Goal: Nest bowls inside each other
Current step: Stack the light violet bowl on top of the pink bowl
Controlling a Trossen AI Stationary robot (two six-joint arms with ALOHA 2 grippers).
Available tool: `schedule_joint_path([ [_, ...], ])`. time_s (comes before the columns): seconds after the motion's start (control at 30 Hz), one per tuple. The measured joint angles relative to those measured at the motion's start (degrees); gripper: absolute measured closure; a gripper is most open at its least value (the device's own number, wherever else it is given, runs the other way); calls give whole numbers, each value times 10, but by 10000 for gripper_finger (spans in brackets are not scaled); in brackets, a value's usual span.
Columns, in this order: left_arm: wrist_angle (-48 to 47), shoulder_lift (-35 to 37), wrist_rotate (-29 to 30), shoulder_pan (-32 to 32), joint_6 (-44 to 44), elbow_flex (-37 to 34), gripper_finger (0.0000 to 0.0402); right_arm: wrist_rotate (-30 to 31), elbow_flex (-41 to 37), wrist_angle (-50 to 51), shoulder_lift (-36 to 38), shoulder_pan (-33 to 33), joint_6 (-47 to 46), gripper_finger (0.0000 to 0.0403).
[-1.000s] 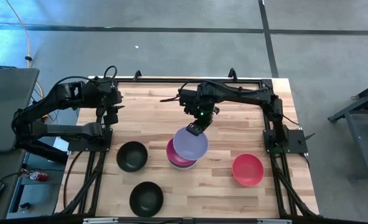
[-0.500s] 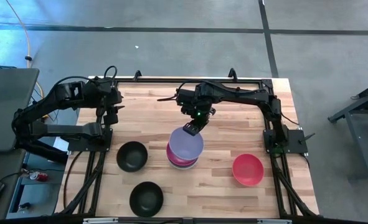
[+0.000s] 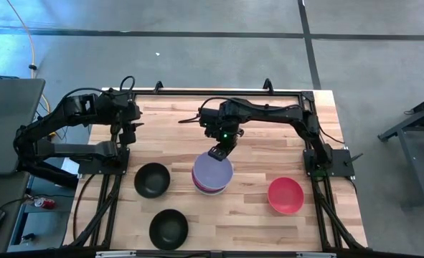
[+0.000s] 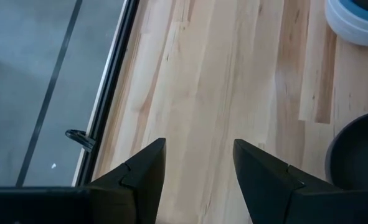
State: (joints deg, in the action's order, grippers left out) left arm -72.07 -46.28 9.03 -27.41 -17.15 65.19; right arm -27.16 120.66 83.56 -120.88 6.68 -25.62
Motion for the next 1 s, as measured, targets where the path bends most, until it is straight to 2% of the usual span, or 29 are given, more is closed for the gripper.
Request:
schedule_joint_path([
  [0.27, 0, 0, -1, 0, 0, 0, 225, 33, 0, 11, 0, 1, -11, 403],
  [0.57, 0, 2, -11, 0, 10, 0, 225, 45, 0, 48, 0, 2, -24, 403],
  [1.0, 0, 2, -10, 0, 11, 0, 225, 42, 0, 47, -6, 2, -27, 403],
])
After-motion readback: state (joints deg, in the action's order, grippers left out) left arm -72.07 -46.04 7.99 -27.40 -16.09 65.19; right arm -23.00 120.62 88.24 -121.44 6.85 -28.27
